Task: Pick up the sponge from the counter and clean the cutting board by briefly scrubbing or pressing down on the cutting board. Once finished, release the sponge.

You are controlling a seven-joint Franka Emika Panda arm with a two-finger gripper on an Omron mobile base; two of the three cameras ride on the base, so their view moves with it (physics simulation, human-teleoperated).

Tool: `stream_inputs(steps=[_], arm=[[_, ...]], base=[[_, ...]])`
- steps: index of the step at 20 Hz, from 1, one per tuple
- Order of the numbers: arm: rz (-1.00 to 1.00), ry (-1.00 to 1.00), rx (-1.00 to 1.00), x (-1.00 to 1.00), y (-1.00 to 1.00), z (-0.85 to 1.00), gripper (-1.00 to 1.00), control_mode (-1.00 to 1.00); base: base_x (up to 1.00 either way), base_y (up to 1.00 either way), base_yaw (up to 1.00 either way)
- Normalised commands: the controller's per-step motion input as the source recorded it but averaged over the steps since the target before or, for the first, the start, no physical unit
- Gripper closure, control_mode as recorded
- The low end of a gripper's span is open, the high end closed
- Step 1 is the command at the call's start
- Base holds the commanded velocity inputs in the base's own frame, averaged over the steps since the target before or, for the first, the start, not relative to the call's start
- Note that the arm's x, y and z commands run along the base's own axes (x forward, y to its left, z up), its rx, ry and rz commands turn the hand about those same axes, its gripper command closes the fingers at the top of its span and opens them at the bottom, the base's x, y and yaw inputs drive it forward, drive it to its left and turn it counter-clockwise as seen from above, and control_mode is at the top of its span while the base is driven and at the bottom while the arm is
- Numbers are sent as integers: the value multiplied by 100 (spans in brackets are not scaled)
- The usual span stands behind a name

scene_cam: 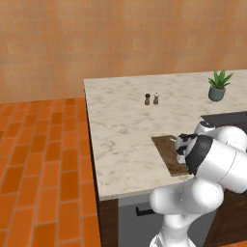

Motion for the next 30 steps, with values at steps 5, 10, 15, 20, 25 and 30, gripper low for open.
stream_inputs(steps=[5,10,15,20,25,30], arm=[[1,1,0,-61,-20,-19,100,-100],[0,-4,0,37,2,-8,100,-100],[0,-8,0,38,6,9,100,-100],[0,-8,-1,37,21,7,100,-100],[0,-2,-3,70,31,0,100,-100],[0,0,0,74,16,2,100,-100]], base=[[0,0,0],[0,0,0],[0,0,0],[0,0,0],[0,0,0],[0,0,0]])
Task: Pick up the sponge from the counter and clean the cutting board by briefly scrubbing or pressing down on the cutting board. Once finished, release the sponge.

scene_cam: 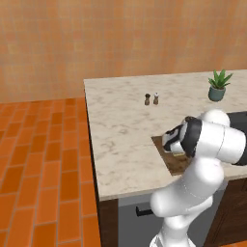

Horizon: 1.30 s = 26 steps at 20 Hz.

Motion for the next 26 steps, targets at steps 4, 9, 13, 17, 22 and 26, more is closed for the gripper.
stream_inputs(steps=[4,9,13,17,22,26], arm=[[0,-1,0,81,8,2,100,-100],[0,0,0,65,0,-13,100,-100],[0,0,0,-46,0,-53,100,-100],[0,0,0,-100,0,-34,100,-100],[0,11,-5,-63,0,-46,100,-100],[5,13,-7,-12,18,-98,100,-100]], base=[[0,0,0],[0,0,0],[0,0,0],[0,0,0],[0,0,0],[0,0,0]])
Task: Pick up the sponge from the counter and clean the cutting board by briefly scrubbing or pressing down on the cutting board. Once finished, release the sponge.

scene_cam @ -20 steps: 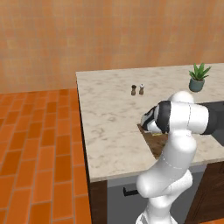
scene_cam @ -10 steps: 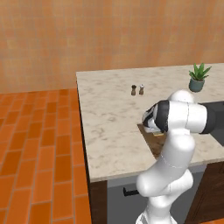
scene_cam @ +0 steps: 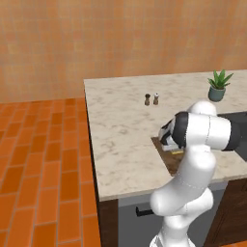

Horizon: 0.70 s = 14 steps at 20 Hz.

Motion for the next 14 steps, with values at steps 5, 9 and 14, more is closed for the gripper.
stream_inputs(steps=[5,9,14], arm=[[18,-14,0,-66,33,18,100,-100],[25,-6,0,-61,81,46,100,-100],[28,2,0,-30,98,54,100,-100]], base=[[0,0,0],[0,0,0],[0,0,0]])
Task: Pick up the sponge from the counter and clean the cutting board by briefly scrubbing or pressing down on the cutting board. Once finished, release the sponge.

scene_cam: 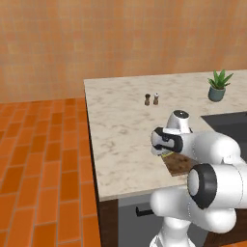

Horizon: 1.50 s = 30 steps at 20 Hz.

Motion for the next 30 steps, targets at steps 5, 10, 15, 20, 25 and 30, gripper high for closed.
stream_inputs(steps=[5,10,15,20,25,30], arm=[[17,12,0,-22,69,12,100,-100],[8,20,-1,-6,44,-27,100,-100],[0,11,0,0,18,-12,-100,-100],[0,3,0,-4,0,26,-100,-100],[0,0,0,-6,0,49,-100,-100],[0,-8,0,-47,-15,98,-100,-100]], base=[[0,0,0],[0,0,0],[0,0,0],[0,0,0],[0,0,0],[0,0,0]])
